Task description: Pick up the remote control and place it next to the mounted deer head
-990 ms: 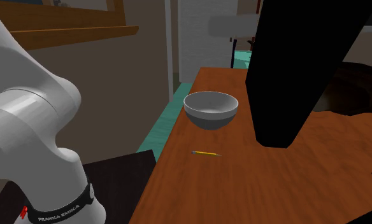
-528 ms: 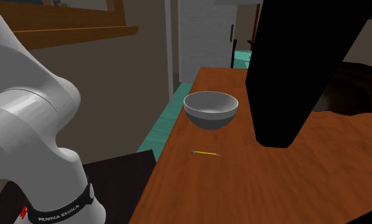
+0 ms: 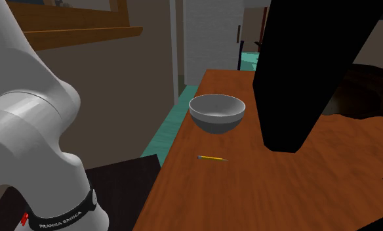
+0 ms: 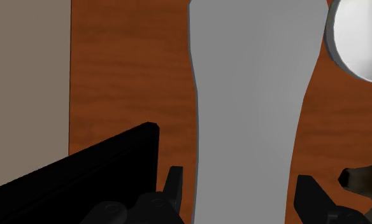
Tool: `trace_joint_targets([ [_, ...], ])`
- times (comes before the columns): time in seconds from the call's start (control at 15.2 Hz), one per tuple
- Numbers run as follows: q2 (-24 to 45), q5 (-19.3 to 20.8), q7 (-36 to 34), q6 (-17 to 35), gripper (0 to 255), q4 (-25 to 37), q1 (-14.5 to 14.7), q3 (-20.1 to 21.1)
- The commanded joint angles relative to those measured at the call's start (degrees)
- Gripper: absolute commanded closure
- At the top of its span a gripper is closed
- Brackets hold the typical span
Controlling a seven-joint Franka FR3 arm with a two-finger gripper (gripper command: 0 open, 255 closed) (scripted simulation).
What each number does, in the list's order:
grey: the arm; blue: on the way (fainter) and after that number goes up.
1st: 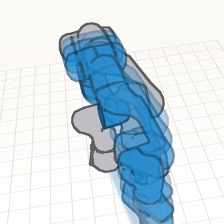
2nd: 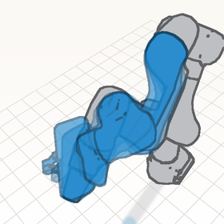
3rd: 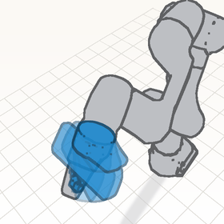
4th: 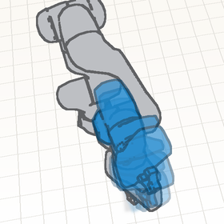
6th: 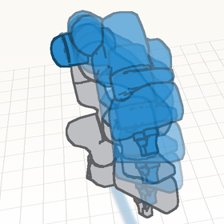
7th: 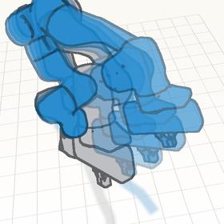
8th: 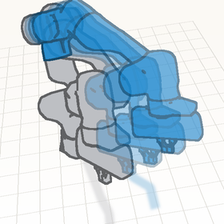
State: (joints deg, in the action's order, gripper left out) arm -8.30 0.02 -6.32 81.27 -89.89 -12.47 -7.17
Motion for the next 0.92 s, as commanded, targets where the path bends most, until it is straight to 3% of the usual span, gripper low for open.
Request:
trace_joint_targets([
  [0.0,2.43,-0.48,-2.35,-0.07,255,2.54,0.98,1.27],
  [0.4,10.90,-1.23,-9.12,-1.71,255,12.74,4.15,4.74],
  [0.73,20.83,-1.16,-14.62,-5.08,255,26.15,7.21,7.13],
  [0.86,19.60,-1.15,-14.57,-2.88,255,22.71,7.25,7.09],
])
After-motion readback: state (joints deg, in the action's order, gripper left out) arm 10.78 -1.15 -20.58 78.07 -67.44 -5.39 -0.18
